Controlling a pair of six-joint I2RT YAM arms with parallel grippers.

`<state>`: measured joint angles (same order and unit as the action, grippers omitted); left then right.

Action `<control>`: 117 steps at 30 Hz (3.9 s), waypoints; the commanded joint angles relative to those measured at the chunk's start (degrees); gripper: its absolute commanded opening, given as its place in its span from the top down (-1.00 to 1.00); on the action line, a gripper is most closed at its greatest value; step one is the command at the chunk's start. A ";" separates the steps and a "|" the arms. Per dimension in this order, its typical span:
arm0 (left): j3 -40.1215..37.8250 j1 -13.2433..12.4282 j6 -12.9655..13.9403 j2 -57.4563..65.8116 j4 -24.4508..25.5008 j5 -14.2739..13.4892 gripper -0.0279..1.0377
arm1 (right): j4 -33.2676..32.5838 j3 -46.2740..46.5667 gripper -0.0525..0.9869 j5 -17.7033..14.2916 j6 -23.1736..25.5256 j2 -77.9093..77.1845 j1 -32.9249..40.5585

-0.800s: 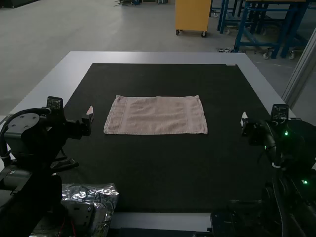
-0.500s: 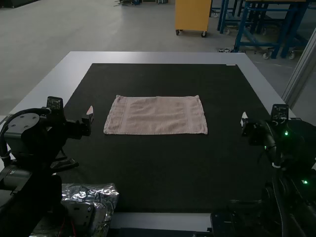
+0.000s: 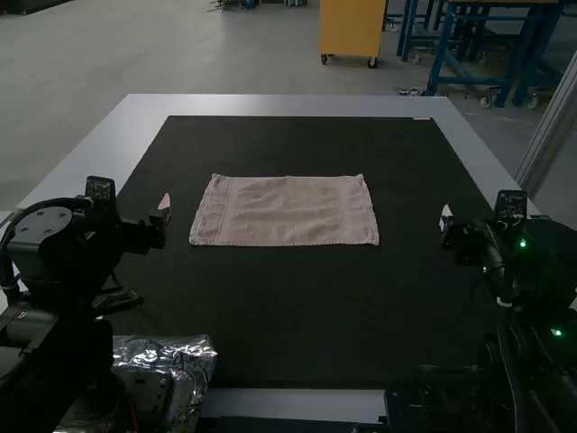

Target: Fold the towel.

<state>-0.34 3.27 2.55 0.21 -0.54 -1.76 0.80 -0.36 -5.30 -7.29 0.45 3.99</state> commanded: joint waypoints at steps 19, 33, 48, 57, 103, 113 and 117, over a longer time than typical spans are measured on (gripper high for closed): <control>0.34 -0.10 9.49 -0.21 -9.48 -6.50 -0.85 | 18.71 0.36 -0.85 -2.43 -3.17 -0.45 -0.47; -5.11 -0.19 16.35 0.32 -16.43 -7.82 -0.82 | 24.87 -3.68 -0.84 -0.06 -20.75 0.17 -1.09; -33.50 0.07 3.87 47.25 -3.51 -9.14 -0.86 | 7.20 -36.20 -0.85 7.23 2.98 44.73 -1.35; -38.68 0.07 -1.40 66.77 10.64 1.06 -0.85 | -4.49 -36.11 -0.85 14.35 2.37 58.35 0.32; -54.07 -0.28 -4.83 104.38 -4.65 -2.11 -0.85 | 14.06 -58.53 -0.85 9.26 1.14 110.82 10.34; -60.66 -0.37 -5.71 111.33 -4.83 -1.58 -0.85 | 14.06 -66.88 -0.85 9.43 1.14 120.31 9.90; -62.68 -0.37 -6.59 113.43 -5.70 -1.58 -0.86 | 13.97 -69.78 -0.85 9.43 1.14 122.95 9.99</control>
<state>-60.66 3.27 -2.94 112.71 -5.50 -3.60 14.50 -67.70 4.51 -6.00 122.65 13.43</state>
